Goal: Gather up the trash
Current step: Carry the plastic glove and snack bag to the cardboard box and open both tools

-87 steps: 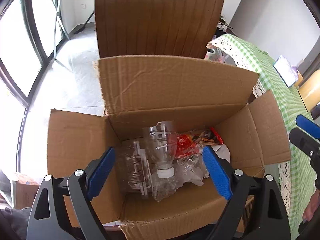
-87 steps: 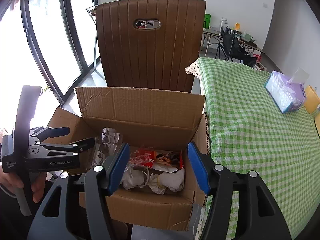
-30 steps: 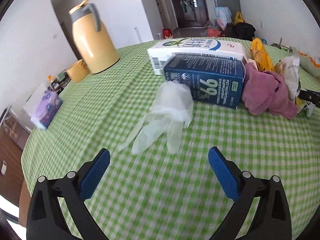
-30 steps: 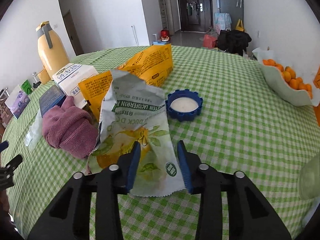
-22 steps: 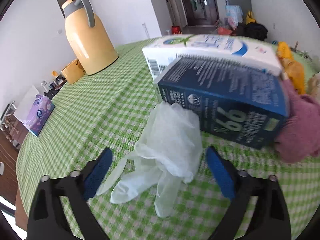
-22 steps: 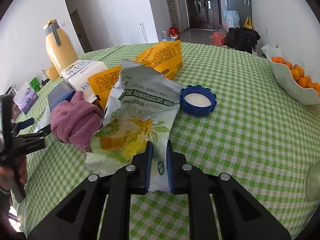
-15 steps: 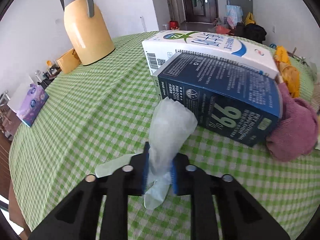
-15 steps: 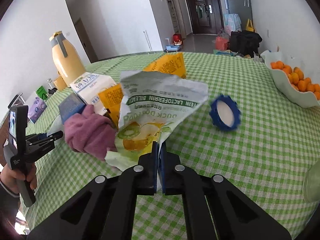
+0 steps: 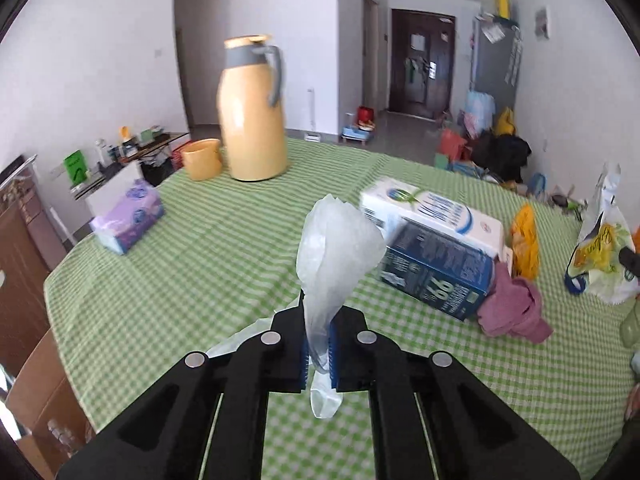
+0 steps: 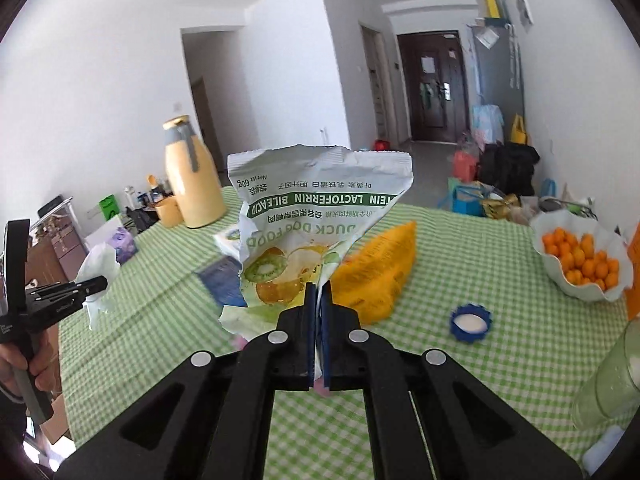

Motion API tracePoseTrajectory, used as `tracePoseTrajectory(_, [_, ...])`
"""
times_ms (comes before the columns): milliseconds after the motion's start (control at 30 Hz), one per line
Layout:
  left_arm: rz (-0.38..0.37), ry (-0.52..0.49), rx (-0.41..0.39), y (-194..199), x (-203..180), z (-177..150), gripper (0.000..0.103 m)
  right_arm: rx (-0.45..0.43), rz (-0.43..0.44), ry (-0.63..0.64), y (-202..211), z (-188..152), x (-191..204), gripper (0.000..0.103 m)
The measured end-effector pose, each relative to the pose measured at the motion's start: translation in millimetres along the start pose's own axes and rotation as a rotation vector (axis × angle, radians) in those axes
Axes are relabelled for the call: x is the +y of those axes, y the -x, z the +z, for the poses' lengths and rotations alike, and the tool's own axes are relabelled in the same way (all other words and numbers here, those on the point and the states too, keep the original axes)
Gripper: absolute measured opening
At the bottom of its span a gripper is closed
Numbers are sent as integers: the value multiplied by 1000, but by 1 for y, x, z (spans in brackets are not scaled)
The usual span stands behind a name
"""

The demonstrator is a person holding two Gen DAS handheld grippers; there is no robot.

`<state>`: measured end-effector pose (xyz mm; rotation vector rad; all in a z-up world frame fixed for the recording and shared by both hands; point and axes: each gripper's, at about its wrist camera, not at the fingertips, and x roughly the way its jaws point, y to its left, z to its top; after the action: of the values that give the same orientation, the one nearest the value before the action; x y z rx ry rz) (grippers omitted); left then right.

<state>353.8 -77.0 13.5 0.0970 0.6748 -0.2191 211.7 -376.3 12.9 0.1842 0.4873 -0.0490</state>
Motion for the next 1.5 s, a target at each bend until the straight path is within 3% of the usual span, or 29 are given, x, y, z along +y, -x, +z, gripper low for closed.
tracePoseTrajectory(200, [46, 103, -61, 44, 72, -5, 4, 39, 105, 113, -28, 10, 83, 2])
tracePoseTrajectory(300, [81, 137, -61, 65, 115, -24, 4, 67, 175, 163, -48, 8, 133, 2])
tracePoseTrajectory(400, [167, 166, -76, 88, 160, -47, 4, 97, 256, 210, -69, 2, 187, 2])
tracePoseTrajectory(633, [362, 318, -59, 136, 282, -109, 4, 204, 479, 395, -108, -31, 347, 2])
tracePoseTrajectory(867, [479, 494, 15, 158, 379, -175, 4, 313, 667, 567, -123, -82, 493, 2])
tracePoseTrajectory(1100, [484, 614, 74, 150, 442, -225, 4, 396, 729, 686, -139, -130, 584, 2])
tracePoseTrajectory(1500, [342, 697, 257, 72, 470, -279, 4, 527, 690, 793, -183, -185, 635, 3])
